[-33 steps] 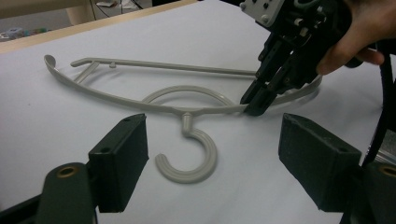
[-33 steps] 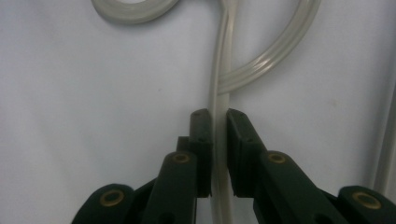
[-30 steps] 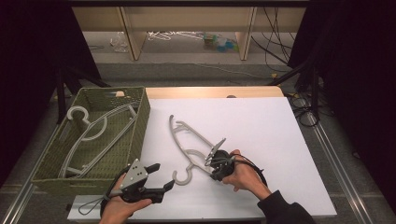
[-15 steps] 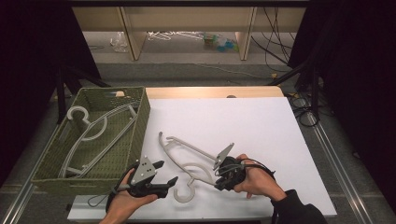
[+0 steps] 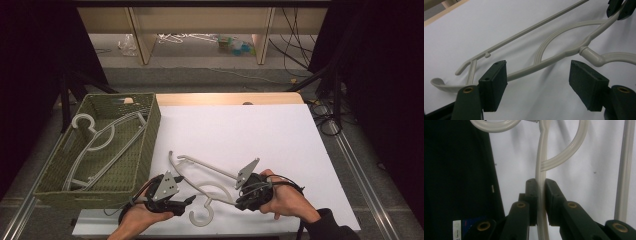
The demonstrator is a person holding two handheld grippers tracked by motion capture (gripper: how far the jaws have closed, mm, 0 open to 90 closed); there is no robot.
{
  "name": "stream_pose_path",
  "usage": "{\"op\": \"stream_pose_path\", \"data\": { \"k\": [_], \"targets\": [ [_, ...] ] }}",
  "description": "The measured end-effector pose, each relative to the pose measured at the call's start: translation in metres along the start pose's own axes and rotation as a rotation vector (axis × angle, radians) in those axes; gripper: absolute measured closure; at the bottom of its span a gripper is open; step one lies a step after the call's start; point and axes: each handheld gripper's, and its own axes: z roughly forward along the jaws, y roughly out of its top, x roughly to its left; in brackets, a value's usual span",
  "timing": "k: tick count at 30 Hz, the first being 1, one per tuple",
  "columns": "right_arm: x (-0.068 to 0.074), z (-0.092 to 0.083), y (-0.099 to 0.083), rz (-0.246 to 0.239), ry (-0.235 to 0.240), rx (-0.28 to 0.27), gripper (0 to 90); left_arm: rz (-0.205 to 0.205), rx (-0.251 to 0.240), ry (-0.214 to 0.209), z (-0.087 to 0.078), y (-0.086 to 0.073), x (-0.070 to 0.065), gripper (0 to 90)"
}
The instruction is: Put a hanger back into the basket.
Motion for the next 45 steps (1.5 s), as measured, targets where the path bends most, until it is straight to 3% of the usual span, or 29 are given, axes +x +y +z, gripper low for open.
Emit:
{"op": "stream_pose_path", "data": {
  "k": [1, 8, 14, 16, 21, 32, 36, 42, 45],
  "targets": [
    [0.001, 0.000, 0.000, -0.005, 0.001, -0.005, 82.1, 0.029, 0.011, 0.004, -0.001, 0.001, 0.001, 30.7],
    [0.004, -0.004, 0.000, -0.024, 0.015, -0.004, 82.0, 0.083, 0.017, -0.022, 0.001, 0.002, 0.001, 31.0],
    [0.005, -0.007, 0.000, -0.033, 0.022, -0.006, 82.0, 0.151, 0.054, -0.028, 0.005, 0.000, -0.001, 33.4],
    [0.006, -0.008, 0.000, -0.037, 0.025, -0.006, 82.0, 0.154, 0.048, -0.041, 0.006, 0.000, -0.003, 35.9],
    [0.007, -0.009, 0.000, -0.045, 0.029, -0.009, 81.9, 0.220, 0.063, -0.073, 0.010, 0.000, -0.004, 39.3],
    [0.009, -0.009, 0.002, -0.050, 0.040, -0.013, 81.9, 0.283, 0.089, -0.087, 0.022, 0.001, -0.003, 46.1],
    [0.009, -0.009, 0.001, -0.050, 0.041, -0.016, 81.9, 0.309, 0.075, -0.106, 0.025, 0.001, -0.003, 51.7],
    [0.007, -0.009, 0.000, -0.053, 0.048, -0.026, 81.9, 0.397, 0.052, -0.145, 0.025, 0.004, -0.006, 62.0],
    [0.005, -0.010, -0.001, -0.057, 0.053, -0.038, 81.7, 0.439, 0.049, -0.136, 0.023, 0.005, -0.007, 64.5]
  ]
}}
